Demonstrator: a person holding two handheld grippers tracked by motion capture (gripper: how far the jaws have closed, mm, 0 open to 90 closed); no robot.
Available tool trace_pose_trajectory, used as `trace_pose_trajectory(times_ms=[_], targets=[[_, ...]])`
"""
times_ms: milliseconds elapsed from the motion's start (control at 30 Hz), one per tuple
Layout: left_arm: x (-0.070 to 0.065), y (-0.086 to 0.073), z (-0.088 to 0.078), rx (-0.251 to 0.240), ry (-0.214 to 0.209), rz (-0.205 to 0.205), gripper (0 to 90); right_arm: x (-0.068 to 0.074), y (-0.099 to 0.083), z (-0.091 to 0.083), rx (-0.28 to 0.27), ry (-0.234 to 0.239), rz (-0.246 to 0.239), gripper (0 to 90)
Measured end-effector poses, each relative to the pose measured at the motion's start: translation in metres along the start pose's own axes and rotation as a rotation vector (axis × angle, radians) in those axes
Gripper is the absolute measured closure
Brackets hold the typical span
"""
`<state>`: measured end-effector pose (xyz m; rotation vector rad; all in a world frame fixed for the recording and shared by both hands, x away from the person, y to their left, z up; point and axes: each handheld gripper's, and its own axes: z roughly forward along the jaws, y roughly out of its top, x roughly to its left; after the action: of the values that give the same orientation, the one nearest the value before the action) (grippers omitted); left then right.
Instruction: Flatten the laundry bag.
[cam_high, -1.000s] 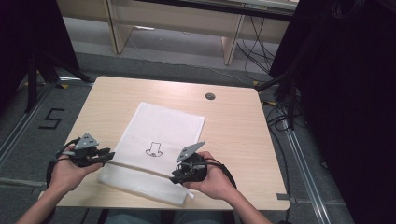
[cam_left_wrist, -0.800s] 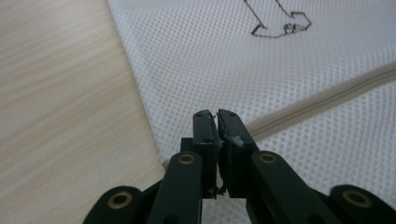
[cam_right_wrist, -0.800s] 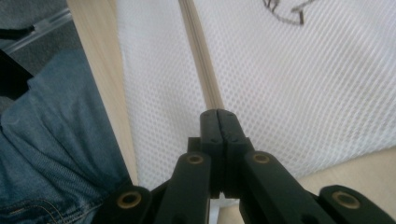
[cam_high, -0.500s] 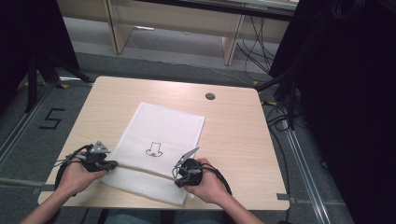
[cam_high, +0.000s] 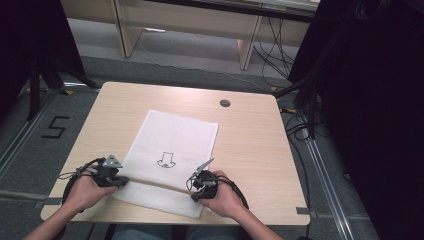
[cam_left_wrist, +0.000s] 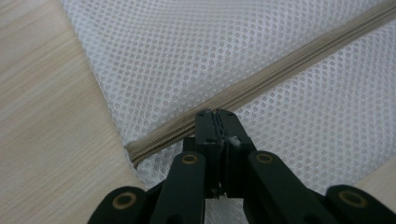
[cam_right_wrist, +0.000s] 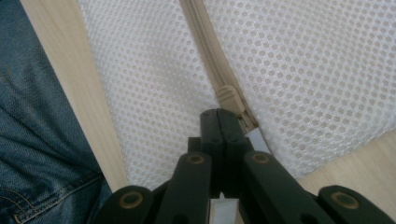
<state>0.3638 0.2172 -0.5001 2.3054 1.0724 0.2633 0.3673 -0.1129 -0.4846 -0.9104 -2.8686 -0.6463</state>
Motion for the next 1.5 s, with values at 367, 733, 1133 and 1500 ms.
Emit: trace_pose_trajectory(times_ms=[367, 733, 1133, 1500], targets=[[-0.014, 0.006, 0.006, 0.005, -0.021, 0.039, 87.1, -0.015, -0.007, -0.008, 0.028, -0.037, 0.046, 90.0], [-0.027, 0.014, 0.011, 0.009, -0.036, 0.096, 87.1, -0.027, -0.016, -0.016, 0.041, -0.070, 0.066, 90.0], [-0.042, 0.023, 0.018, 0.022, -0.059, 0.116, 87.1, -0.037, -0.026, -0.024, 0.050, -0.116, 0.098, 90.0], [-0.053, 0.030, 0.025, 0.004, -0.081, 0.141, 87.0, -0.043, -0.039, -0.030, 0.041, -0.125, 0.123, 90.0]])
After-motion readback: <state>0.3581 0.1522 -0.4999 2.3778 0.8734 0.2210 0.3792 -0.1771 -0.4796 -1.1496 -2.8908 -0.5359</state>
